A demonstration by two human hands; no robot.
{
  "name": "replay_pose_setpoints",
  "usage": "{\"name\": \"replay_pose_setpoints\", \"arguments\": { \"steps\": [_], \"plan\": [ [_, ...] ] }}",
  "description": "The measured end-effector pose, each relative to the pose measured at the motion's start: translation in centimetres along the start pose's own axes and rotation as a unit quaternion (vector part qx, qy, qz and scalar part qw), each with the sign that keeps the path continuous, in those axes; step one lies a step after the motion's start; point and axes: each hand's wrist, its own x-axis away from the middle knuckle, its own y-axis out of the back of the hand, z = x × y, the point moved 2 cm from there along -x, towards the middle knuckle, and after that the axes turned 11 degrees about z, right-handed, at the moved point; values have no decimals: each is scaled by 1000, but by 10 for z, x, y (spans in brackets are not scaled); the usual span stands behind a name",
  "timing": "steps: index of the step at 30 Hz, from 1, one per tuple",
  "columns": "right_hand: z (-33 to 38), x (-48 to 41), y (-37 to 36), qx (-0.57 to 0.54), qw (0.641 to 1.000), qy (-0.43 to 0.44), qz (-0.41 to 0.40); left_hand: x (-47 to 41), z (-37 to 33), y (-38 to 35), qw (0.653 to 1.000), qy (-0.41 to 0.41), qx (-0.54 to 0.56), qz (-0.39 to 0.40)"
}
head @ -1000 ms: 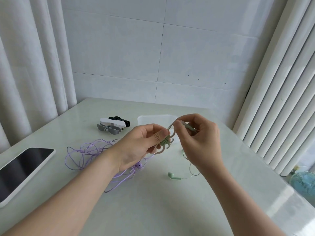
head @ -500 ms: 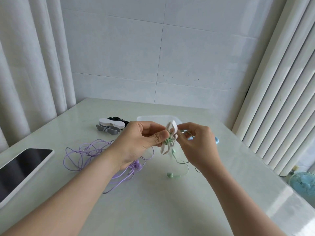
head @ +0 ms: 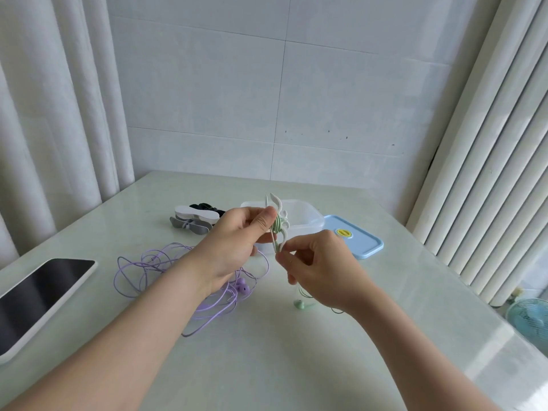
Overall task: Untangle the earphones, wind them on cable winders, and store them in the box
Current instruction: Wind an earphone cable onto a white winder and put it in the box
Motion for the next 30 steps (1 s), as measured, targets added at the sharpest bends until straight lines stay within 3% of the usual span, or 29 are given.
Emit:
{"name": "replay_pose_setpoints", "arguments": {
  "steps": [10,13,17,20,24,27,30],
  "plan": [
    [7,4,6,-149,988,-5,27,4,3,-1,982,-40,-153,-99],
    [9,3,12,-243,970,-16,7,6,0,-5,977,-55,-197,-64],
    [7,2,23,-419,906,-13,-62,6,-3,-9,981,-66,-183,25],
    [3,3,31,-480,871,-1,-107,7,-2,-13,981,-48,-168,81],
    [-11,0,35,-429,883,-24,-187,7,1,-16,982,-37,-126,133],
    [-23,-1,36,-317,907,-50,-274,9,-1,-17,983,-38,-84,156],
    [-28,-4,35,-236,923,-29,-303,10,-1,-17,985,-31,-12,167]
  ]
}}
